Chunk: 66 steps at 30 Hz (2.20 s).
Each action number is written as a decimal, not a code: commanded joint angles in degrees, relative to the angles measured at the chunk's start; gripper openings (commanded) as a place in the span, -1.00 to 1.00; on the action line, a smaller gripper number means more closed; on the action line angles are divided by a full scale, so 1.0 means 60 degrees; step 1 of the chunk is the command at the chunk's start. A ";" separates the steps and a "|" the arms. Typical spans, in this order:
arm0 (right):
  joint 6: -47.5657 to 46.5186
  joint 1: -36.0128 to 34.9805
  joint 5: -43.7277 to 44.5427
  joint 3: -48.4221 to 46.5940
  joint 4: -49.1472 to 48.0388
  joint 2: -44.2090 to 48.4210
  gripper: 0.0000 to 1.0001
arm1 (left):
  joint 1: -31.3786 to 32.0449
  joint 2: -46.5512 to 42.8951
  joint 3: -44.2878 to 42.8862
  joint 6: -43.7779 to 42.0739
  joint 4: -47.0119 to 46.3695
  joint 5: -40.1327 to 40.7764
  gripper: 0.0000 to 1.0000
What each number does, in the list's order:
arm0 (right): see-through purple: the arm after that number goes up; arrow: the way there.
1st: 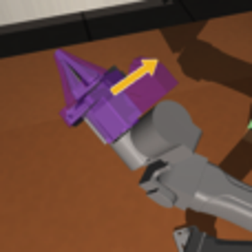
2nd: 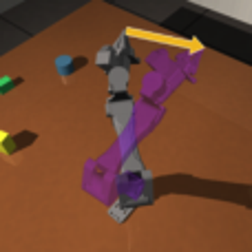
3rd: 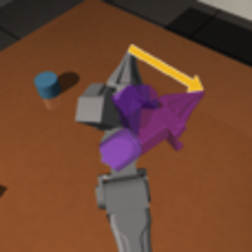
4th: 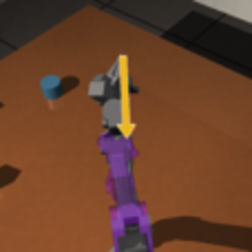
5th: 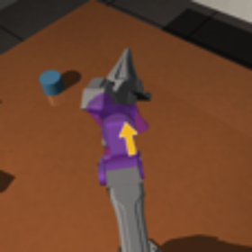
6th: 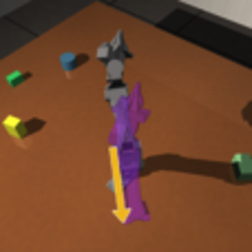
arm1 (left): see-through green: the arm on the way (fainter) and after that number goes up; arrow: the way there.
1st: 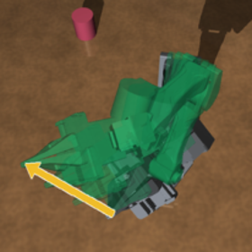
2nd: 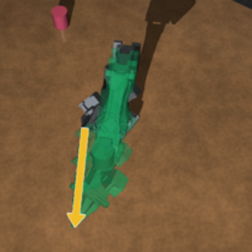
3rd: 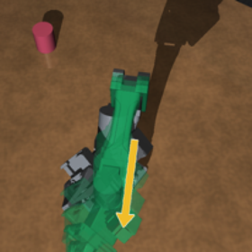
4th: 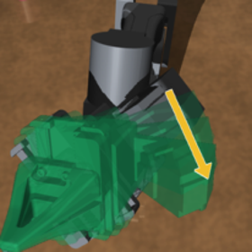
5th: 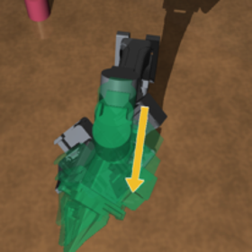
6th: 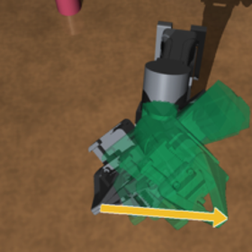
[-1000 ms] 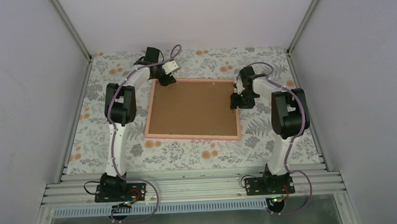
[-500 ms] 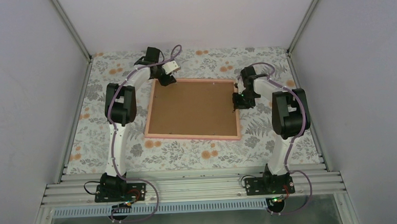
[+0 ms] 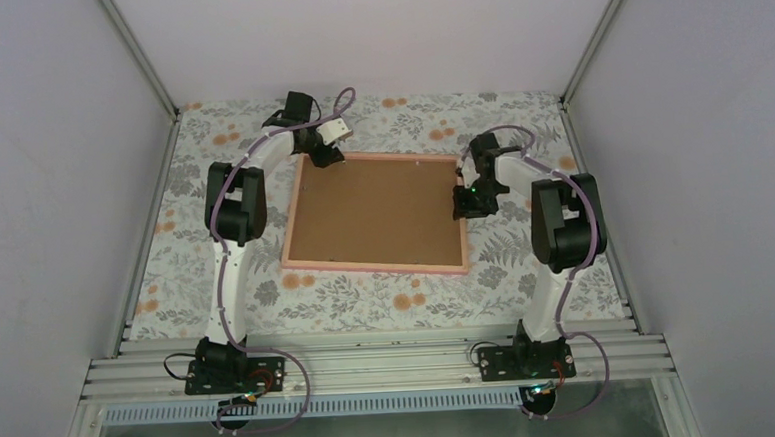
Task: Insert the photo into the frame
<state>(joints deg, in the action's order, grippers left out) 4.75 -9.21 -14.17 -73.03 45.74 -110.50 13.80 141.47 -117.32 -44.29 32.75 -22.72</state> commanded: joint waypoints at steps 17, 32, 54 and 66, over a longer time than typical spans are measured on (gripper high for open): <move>0.0066 0.0344 -0.0116 -0.0993 0.0420 -0.0592 -0.92 | -0.0001 -0.2084 0.1499 -0.0883 0.0547 -0.0536 0.49; -0.1673 0.1340 -0.2776 -0.0599 -0.0059 0.0804 0.73 | 0.3897 -0.8208 1.0310 -0.1793 -0.1112 -0.0081 0.45; -0.1642 0.3647 -0.7085 0.1806 -0.0670 0.1192 1.00 | 0.5683 -0.7456 0.8932 0.0429 -0.1392 0.0726 -0.95; -0.1302 0.3648 -0.9651 0.2203 -0.0806 -0.0154 0.95 | 0.5547 -0.8476 0.8810 0.0131 -0.1067 -0.0052 -0.95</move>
<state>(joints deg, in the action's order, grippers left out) -4.75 12.19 -62.13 -61.01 42.15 -109.36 47.35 93.27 -61.32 -42.61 29.89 -20.29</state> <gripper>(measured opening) 0.988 0.115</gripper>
